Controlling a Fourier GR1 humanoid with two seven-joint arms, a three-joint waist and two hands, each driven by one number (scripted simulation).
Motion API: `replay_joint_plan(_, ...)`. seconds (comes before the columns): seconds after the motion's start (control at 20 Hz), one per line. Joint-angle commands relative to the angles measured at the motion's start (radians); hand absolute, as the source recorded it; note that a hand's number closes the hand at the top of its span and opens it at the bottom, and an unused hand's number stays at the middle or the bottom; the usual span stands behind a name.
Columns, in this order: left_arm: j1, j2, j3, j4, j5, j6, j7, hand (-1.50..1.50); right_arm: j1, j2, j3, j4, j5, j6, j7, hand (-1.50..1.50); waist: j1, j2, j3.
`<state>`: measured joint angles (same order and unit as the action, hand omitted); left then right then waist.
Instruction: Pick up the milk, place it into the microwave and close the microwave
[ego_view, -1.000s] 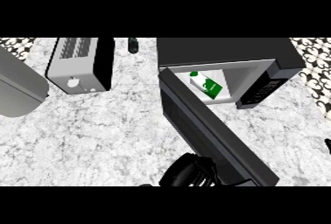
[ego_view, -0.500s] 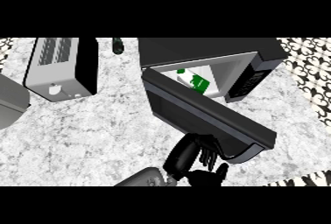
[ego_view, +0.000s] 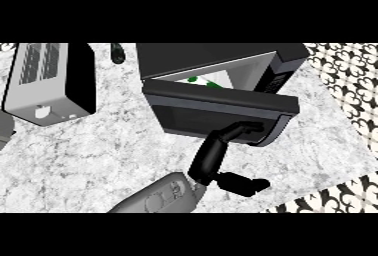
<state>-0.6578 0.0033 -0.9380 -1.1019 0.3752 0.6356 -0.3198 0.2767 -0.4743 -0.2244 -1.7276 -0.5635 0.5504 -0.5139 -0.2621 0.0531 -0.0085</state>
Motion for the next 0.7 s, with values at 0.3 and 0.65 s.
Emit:
replay_joint_plan(0.3,-0.141,-0.003,0.05,0.081,0.114,0.057,-0.055,-1.5,-0.053,-0.047,0.0,-0.02,-0.086,0.055,0.032,-1.5,-0.07,0.021,0.003)
replay_joint_plan(0.65,-0.204,-0.003,0.06,0.127,0.186,0.071,-0.084,-1.5,-0.107,-0.089,-0.002,-0.021,-0.143,0.073,0.071,-1.5,-0.091,0.037,0.004)
